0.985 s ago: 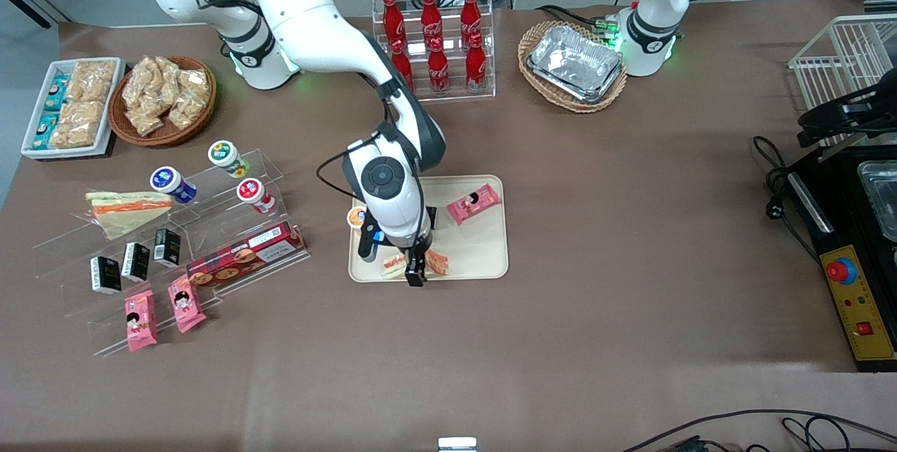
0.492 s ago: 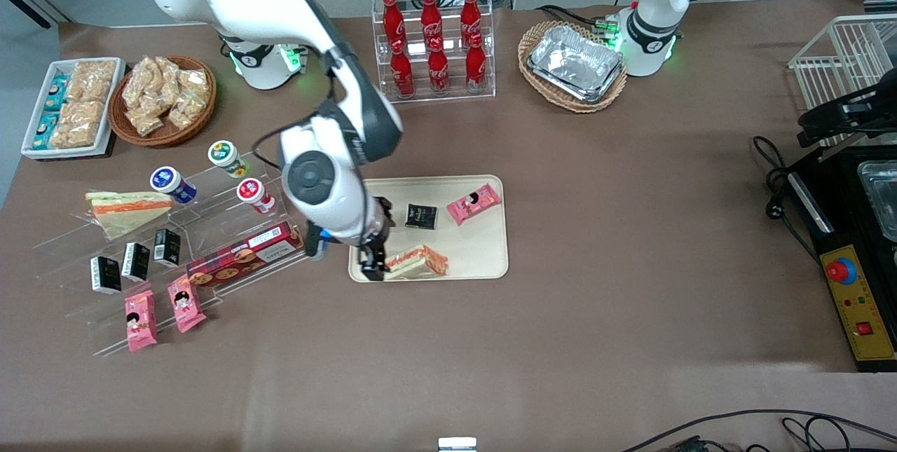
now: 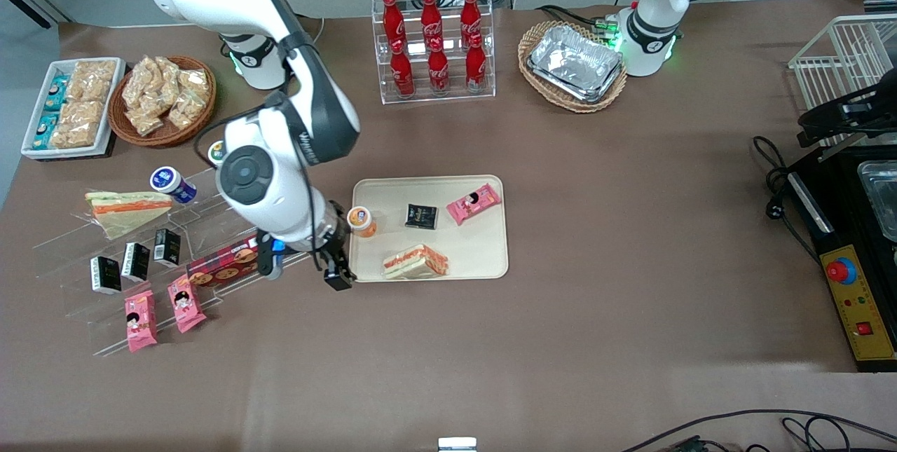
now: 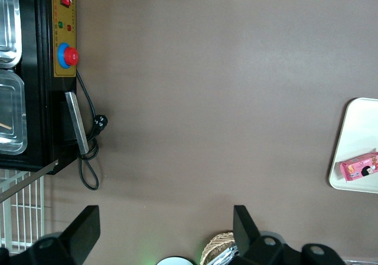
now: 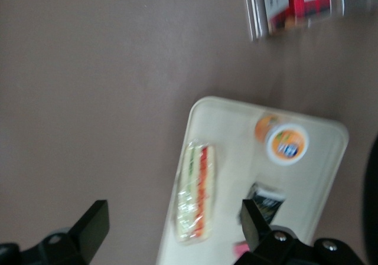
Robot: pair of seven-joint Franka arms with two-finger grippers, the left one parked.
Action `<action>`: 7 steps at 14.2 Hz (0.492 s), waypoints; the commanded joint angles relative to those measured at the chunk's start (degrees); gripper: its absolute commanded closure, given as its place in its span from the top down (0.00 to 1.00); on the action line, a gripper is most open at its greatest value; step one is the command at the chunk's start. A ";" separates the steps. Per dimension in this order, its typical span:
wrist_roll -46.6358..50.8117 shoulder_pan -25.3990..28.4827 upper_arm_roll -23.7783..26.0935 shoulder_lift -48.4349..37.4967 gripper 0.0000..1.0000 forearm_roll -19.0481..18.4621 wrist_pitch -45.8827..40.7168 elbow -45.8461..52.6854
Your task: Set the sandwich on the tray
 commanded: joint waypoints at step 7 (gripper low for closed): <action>-56.07 -17.14 1.75 -11.52 1.00 -1.55 -18.60 -1.20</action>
